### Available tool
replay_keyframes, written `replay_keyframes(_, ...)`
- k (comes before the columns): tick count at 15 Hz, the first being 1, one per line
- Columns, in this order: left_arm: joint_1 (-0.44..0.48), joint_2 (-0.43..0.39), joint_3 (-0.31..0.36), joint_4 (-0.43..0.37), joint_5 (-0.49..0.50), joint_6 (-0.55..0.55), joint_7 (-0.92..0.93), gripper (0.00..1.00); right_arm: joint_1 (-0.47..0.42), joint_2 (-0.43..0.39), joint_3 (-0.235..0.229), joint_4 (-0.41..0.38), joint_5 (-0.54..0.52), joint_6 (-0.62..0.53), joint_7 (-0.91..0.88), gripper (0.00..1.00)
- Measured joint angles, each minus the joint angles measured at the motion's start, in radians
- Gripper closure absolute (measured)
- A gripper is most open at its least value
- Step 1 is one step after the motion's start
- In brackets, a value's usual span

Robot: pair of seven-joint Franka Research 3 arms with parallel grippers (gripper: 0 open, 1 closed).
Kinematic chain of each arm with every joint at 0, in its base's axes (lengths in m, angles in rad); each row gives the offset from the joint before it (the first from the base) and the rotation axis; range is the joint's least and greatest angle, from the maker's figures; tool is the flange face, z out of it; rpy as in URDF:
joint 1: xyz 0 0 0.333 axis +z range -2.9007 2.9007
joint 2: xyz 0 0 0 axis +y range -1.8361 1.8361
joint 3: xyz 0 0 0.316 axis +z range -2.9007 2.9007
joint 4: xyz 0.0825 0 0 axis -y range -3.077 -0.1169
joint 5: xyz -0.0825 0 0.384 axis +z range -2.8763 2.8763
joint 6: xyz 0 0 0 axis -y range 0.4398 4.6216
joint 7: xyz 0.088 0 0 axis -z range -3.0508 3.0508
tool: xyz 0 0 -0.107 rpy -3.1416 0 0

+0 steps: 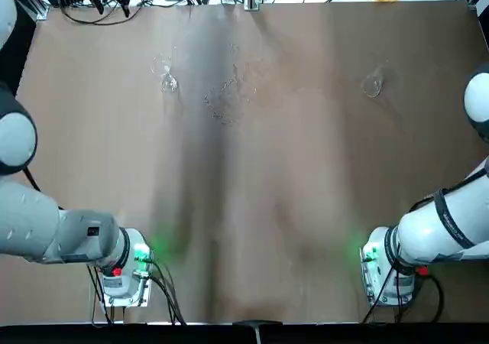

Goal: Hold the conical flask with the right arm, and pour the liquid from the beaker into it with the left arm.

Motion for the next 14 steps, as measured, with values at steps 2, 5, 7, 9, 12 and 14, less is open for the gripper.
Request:
replay_keyframes(2,0.01,-0.011,0.005,-0.003,0.0,0.017,0.0,0.0,0.017,-0.04,0.0,0.0,-0.033,-0.042,0.108,0.0)
replay_keyframes(5,0.045,-0.01,0.009,0.004,0.0,0.029,0.007,0.0,0.02,-0.074,-0.004,0.0,-0.055,-0.074,0.19,0.0)
replay_keyframes(7,0.057,-0.009,0.009,0.008,0.0,0.034,0.007,0.0,0.02,-0.085,-0.006,0.0,-0.057,-0.079,0.229,0.0)
replay_keyframes(9,0.06,-0.008,0.009,0.021,0.0,0.035,0.007,0.0,0.021,-0.091,-0.005,-0.001,-0.057,-0.103,0.266,0.0)
replay_keyframes(12,0.059,-0.008,0.009,0.029,0.0,0.035,0.006,0.01,0.021,-0.092,-0.006,-0.005,-0.063,-0.119,0.274,0.0)
replay_keyframes(14,0.06,-0.008,0.009,0.029,0.0,0.035,0.006,0.0,0.021,-0.093,-0.007,-0.014,-0.099,-0.12,0.274,0.0)
